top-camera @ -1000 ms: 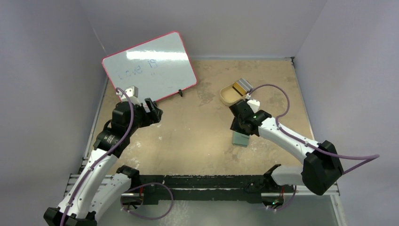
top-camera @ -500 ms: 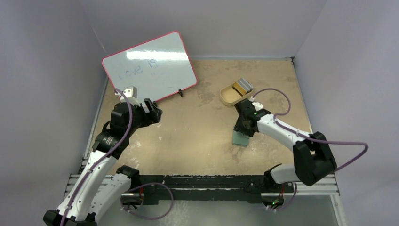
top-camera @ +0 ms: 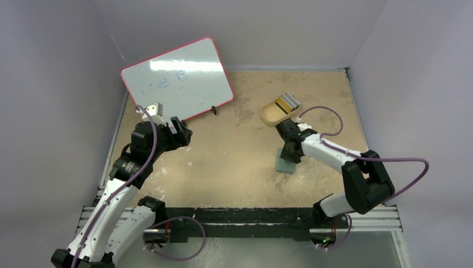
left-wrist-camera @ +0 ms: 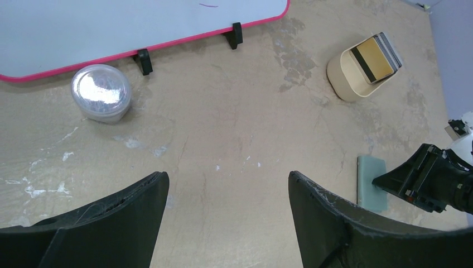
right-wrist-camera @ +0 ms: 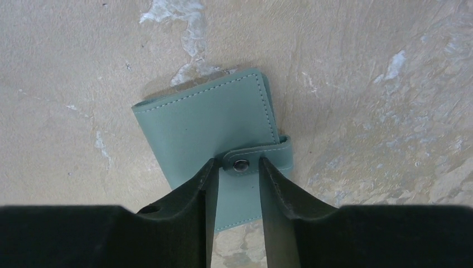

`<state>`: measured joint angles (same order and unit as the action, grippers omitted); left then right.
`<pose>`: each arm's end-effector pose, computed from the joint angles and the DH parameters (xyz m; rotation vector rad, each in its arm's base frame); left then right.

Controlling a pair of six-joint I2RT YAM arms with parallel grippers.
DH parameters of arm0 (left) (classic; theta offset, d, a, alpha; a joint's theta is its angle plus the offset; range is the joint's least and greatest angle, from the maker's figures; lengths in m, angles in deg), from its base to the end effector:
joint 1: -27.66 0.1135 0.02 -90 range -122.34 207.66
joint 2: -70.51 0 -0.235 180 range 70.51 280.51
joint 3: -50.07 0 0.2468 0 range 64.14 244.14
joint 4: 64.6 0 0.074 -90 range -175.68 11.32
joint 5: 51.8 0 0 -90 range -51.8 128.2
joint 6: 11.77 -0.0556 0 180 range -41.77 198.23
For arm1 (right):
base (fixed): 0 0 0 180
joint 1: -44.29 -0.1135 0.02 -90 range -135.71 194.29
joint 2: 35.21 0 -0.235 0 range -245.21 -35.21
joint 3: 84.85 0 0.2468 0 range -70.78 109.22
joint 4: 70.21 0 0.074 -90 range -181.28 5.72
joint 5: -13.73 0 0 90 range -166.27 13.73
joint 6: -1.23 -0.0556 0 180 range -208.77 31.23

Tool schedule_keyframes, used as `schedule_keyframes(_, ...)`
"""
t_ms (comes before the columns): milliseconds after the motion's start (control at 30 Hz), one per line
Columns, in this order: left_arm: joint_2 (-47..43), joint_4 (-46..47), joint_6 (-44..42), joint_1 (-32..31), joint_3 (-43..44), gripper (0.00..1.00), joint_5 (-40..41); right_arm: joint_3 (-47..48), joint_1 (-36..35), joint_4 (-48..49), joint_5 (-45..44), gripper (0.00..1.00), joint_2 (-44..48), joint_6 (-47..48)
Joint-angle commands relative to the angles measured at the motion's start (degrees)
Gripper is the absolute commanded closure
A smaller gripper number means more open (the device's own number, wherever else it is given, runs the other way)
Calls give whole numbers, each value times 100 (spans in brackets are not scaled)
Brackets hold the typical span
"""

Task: Put the credit cards into the card holder
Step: Move the card holder to the center of the board, then open the card holder at the center of the board.

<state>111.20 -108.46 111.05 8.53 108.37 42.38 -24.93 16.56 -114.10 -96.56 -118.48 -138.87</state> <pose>0.1838 -0.0595 0.2841 -0.2924 2.0429 -0.4942 0.2461 0.1076 0.1327 0.5995 2.5466 -0.0335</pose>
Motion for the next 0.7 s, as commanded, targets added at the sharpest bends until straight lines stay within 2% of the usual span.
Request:
schedule_keyframes(0, -40, 100, -158, 34, 11, 23, 55, -77, 10, -173, -302, 69, -214, -127)
schedule_keyframes(200, -14, 100, -147, 34, 15, 23, 71, 20, 13, -35, -474, 94, -187, -11)
schedule_keyframes(267, -13, 89, -144, 41, 11, 23, 88, 40, -8, 74, -434, 100, -141, 118)
schedule_keyframes(667, 213, 62, -63, 36, 16, 26, 165, 575, -790, 1239, 1073, 100, 118, 709)
